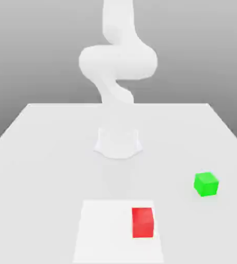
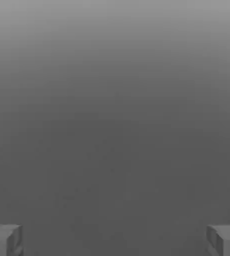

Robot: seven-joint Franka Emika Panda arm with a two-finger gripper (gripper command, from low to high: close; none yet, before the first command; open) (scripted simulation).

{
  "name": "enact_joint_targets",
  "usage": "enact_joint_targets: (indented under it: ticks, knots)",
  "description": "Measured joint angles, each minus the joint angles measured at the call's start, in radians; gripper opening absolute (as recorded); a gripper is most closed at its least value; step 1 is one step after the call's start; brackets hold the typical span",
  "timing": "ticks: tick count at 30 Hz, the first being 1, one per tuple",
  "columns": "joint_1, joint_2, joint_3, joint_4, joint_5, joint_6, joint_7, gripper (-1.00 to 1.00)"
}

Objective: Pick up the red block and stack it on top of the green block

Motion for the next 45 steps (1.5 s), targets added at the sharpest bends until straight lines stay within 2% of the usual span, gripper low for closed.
enact_joint_targets:
  ticks: [20,26,27,34,40,45]
  knots:
    - [0.035,0.732,0.088,-0.329,-0.018,0.387,0.109,0.00]
    - [0.062,0.950,0.055,-0.324,-0.065,0.556,0.149,0.00]
    - [0.070,0.982,0.045,-0.319,-0.072,0.584,0.154,-1.00]
    - [0.071,0.988,0.043,-0.318,-0.076,0.590,0.158,-1.00]
    - [0.059,0.802,0.074,-0.348,-0.024,0.432,0.111,-1.00]
    - [0.161,0.723,0.151,-0.386,0.001,0.392,-0.081,-1.00]
